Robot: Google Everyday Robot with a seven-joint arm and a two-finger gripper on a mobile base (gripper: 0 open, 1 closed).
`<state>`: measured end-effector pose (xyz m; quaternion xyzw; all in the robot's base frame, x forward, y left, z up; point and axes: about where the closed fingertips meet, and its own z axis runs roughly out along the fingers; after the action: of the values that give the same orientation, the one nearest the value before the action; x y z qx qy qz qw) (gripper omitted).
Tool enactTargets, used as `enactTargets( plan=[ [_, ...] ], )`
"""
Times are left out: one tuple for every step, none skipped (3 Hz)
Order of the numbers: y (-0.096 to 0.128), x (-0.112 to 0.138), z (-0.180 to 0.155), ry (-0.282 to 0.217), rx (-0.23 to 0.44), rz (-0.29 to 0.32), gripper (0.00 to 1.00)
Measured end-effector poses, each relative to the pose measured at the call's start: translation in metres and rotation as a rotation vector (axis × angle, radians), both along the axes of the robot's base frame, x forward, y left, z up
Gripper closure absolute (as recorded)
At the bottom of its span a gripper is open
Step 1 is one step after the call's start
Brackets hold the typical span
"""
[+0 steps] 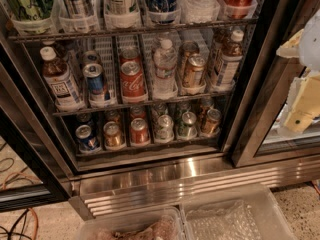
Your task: Pick orange can from bottom shelf of fridge
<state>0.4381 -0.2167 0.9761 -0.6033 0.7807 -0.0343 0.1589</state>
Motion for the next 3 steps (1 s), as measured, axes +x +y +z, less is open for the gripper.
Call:
enactTargets(
  plan=[
    [0.0,0.0,0.0,0.0,0.0,0.0,0.0],
    [0.0,0.003,-0.029,0.028,-0.014,-0.012,0.0],
    [-0.005,0.006,-0.072,0.065,0.028,-0.017,0.0]
  ],
)
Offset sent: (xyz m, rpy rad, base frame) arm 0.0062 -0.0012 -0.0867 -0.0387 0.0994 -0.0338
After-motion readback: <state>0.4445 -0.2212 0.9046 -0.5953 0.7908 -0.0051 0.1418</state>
